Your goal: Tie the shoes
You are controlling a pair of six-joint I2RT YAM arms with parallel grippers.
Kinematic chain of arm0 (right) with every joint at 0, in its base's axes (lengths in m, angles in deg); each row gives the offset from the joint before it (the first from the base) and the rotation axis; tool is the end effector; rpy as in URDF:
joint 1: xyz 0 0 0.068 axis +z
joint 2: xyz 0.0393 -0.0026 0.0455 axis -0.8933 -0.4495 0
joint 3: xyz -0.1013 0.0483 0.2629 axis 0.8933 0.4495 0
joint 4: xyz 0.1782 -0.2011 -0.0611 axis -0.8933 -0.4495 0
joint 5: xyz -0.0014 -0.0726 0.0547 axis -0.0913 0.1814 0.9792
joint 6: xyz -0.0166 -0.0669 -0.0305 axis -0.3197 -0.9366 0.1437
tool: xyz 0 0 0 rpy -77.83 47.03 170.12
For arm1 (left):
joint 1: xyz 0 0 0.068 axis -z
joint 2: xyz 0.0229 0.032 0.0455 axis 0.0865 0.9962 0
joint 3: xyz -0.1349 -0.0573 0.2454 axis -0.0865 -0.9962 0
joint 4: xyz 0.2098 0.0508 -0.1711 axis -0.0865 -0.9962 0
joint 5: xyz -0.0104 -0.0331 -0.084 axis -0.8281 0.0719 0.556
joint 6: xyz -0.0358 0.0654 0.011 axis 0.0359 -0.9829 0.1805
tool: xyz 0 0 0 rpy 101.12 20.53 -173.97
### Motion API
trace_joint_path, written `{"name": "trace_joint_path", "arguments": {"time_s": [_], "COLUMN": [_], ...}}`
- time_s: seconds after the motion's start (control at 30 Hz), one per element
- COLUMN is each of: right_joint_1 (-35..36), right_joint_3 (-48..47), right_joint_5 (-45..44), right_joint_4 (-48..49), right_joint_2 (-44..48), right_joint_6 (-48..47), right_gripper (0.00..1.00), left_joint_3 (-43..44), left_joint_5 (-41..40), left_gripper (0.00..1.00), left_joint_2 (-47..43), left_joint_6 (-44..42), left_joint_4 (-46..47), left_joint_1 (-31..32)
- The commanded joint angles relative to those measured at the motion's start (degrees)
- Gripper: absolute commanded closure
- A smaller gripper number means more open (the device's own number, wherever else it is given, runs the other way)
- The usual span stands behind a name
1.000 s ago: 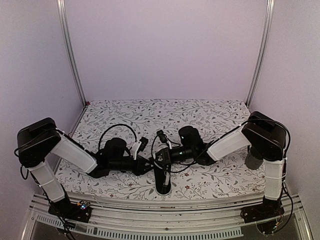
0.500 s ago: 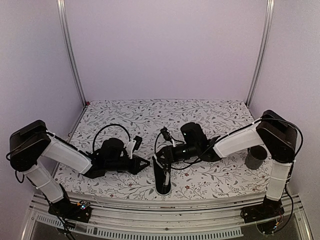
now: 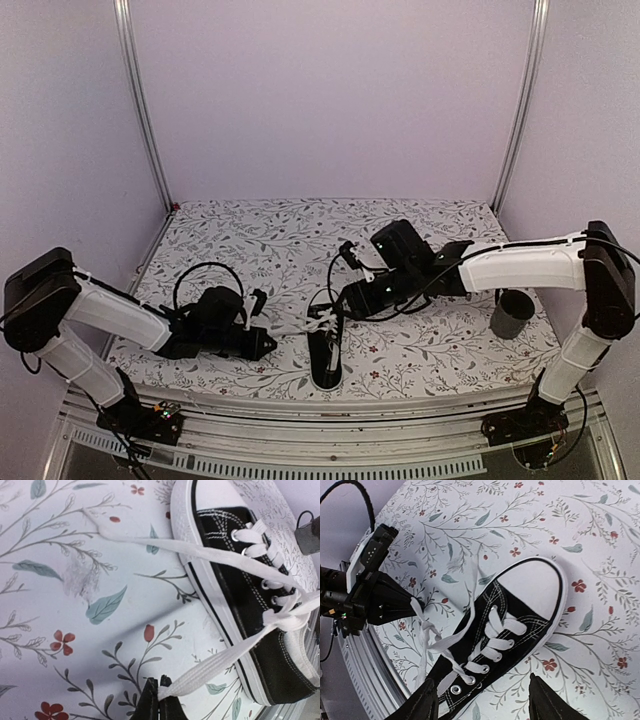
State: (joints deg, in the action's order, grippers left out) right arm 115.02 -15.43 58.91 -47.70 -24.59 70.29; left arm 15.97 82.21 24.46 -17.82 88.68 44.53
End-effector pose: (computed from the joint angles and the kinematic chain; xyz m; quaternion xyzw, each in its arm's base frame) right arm 0.2302 0.3167 0.1916 -0.2982 0.8689 0.3121 0.2421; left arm 0.1781 -0.2167 0.0963 0.1123 0.9115 -0.2987 0.2594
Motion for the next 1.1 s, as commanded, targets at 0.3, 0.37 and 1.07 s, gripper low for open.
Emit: {"name": "trace_joint_path", "arguments": {"time_s": [0.3,0.37,1.07], "right_joint_1": [1.2,1.7,6.5], "right_joint_3": [-23.9,-26.8,-50.8], "right_joint_5": [-13.1,-11.4,-9.1], "right_joint_4": [-14.5,-14.2,-24.6], "right_joint_2": [-13.8,-16.5,-41.5], "right_joint_6": [-8.3,-8.0,-11.9], "right_gripper": [0.37,0.42,0.56], "left_joint_3": [-2.6,-2.8,-3.2], "left_joint_5": [-1.0,-0.9,-1.4], "left_gripper": [1.00,1.00,1.00], "left_joint_2": [-3.3,-3.2,-5.3], "left_joint_6": [3.1,3.2,3.7], "left_joint_4": [-5.1,-5.0,-4.3], "left_joint_1": [0.4,0.4,0.5]}}
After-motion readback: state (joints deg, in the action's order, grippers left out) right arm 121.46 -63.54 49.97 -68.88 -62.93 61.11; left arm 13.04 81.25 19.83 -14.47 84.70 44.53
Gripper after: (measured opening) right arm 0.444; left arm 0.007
